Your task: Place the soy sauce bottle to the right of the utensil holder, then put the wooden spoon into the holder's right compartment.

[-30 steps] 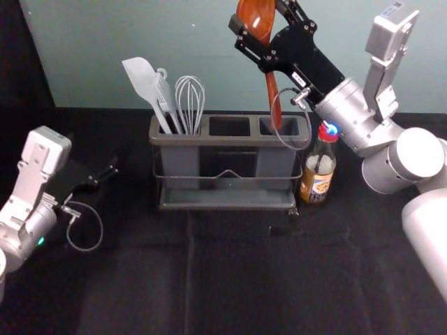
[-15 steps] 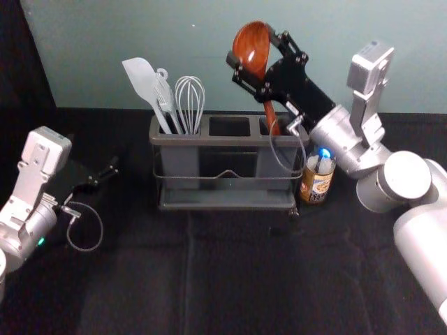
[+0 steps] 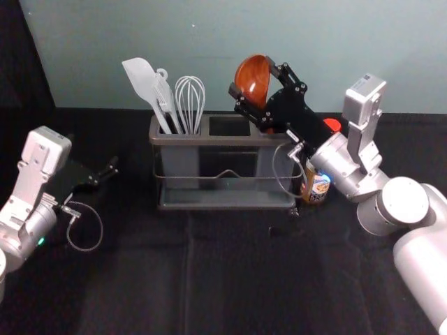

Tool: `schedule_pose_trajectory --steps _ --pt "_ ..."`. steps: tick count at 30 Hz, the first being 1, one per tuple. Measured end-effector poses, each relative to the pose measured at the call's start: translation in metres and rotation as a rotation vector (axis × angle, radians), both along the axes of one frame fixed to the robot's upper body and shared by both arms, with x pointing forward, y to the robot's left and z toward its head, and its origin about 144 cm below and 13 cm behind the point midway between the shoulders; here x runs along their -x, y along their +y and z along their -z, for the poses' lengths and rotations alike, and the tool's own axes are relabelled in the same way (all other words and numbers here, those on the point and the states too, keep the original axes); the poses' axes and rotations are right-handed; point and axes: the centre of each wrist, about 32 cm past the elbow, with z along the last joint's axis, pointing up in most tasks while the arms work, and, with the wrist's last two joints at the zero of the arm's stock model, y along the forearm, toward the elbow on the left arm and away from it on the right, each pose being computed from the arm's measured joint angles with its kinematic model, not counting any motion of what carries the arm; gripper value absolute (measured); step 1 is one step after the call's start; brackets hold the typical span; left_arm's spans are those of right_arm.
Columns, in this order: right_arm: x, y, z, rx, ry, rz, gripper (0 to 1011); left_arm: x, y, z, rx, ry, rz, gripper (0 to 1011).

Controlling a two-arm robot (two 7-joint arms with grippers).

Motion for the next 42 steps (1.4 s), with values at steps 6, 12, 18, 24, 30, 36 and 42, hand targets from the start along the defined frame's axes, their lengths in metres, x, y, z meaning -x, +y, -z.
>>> schedule_pose_trajectory --steps 6,12,18,24,30,36,42 --pt "0.006 -0.002 0.006 -0.003 0.004 0.005 838 0.000 0.000 0.000 0.000 0.000 0.000 1005" --pt "0.011 -0.005 0.009 -0.007 0.007 0.010 837 0.000 0.000 0.000 0.000 0.000 0.000 1005" --pt "0.015 -0.007 0.011 -0.010 0.006 0.014 837 0.000 0.000 0.000 0.000 0.000 0.000 1005" --pt "0.019 -0.010 0.014 -0.012 0.009 0.019 837 0.000 0.000 0.000 0.000 0.000 0.000 1005" --pt "0.020 -0.012 0.015 -0.020 0.012 0.024 837 0.000 0.000 0.000 0.000 0.000 0.000 1005" --pt "0.021 -0.012 0.016 -0.025 0.014 0.026 837 0.000 0.000 0.000 0.000 0.000 0.000 1005" --pt "0.021 -0.012 0.017 -0.033 0.016 0.027 840 0.000 0.000 0.000 0.000 0.000 0.000 1005"
